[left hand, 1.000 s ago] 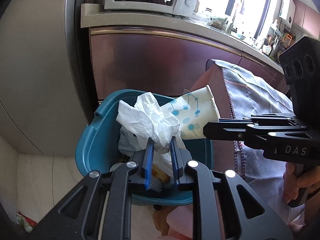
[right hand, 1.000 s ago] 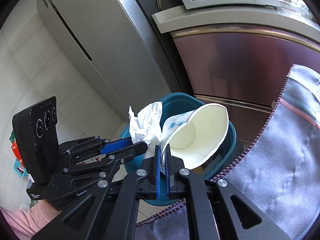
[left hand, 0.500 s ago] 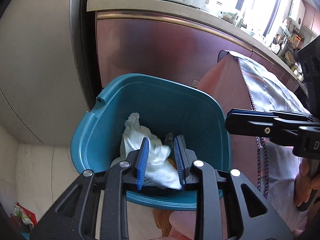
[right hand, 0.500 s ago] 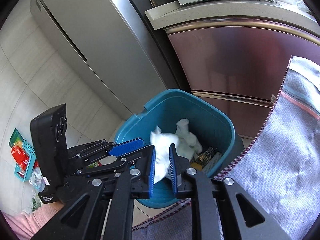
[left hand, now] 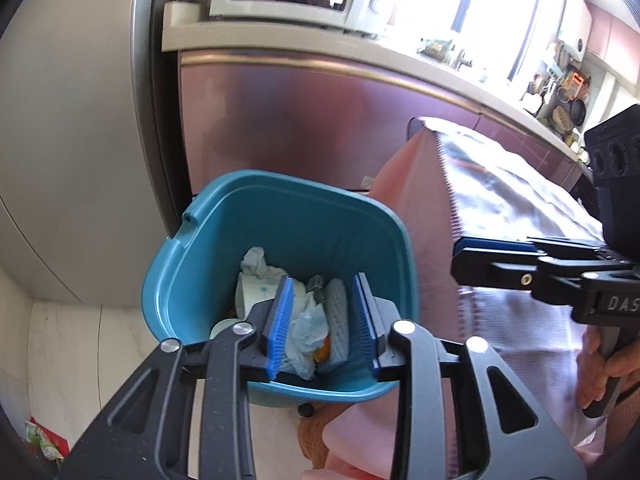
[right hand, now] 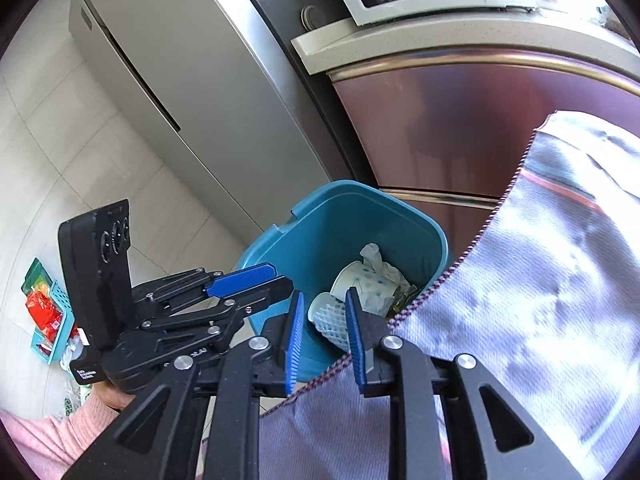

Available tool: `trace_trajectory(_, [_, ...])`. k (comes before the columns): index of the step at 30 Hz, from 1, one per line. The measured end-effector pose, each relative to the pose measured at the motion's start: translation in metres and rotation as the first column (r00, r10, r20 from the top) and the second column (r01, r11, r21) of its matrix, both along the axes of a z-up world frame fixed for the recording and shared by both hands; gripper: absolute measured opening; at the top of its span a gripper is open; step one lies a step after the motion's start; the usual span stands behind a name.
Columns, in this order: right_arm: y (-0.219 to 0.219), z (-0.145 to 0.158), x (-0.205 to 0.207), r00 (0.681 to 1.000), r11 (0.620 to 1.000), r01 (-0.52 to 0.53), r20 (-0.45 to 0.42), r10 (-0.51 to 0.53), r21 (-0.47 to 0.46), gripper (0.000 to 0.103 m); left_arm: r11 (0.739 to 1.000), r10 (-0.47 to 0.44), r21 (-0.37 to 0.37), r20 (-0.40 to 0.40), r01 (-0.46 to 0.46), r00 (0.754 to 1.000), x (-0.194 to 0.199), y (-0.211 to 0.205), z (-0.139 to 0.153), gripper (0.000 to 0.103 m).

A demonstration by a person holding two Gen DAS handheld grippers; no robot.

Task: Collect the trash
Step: 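Open both tools over the teal bin to drop the tissue and paper cup, then move both open tools back over the table toward the orange peel and gold wrapper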

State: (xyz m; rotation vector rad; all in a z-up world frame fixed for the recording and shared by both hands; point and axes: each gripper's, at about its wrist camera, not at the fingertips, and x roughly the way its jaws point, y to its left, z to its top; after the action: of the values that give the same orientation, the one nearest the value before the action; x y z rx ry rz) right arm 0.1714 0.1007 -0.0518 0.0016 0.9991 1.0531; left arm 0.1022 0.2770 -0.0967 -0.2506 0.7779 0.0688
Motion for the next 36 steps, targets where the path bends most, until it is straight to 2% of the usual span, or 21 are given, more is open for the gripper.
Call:
trace_trajectory(4, [-0.018,0.012,-0.010,0.999,1.000,0.017,0.036,-0.018,0.024,0.028,0.999,-0.032,-0.006,0.057,0.033,0.998,-0.012,-0.011,0.018,0.037])
trace_trajectory(8, [-0.045,0.027,-0.023,0.995,0.998,0.051,0.082,-0.054,0.048,0.042,0.997,-0.082,-0.006,0.115,0.083,0.990,-0.022,-0.029,0.035,0.047])
trace_trajectory(15, [-0.111,0.051,-0.043,0.973,0.982,0.169,0.147,-0.180,0.079,0.044,0.982,-0.187,0.012,0.185,0.188,0.965,-0.027,-0.079,0.056,0.061])
trace_trajectory(20, [-0.162,0.056,-0.057,0.942,0.958,0.268,0.179,-0.283,0.101,0.054,0.971,-0.240,0.038,0.196,0.237,0.951,-0.024,-0.124,0.064,0.078])
trace_trajectory(28, [-0.230,0.053,-0.067,0.895,0.915,0.386,0.196,-0.402,0.115,0.063,0.951,-0.308,0.076,0.204,0.298,0.929,-0.022,-0.181,0.072,0.096])
trace_trajectory(34, [-0.269,0.048,-0.073,0.855,0.881,0.462,0.211,-0.474,0.107,0.073,0.927,-0.373,0.126,0.195,0.354,0.907,-0.017,-0.218,0.074,0.097])
trace_trajectory(36, [-0.284,0.046,-0.076,0.835,0.863,0.495,0.220,-0.505,0.103,0.080,0.918,-0.394,0.133,0.183,0.374,0.901,-0.014,-0.231,0.074,0.097])
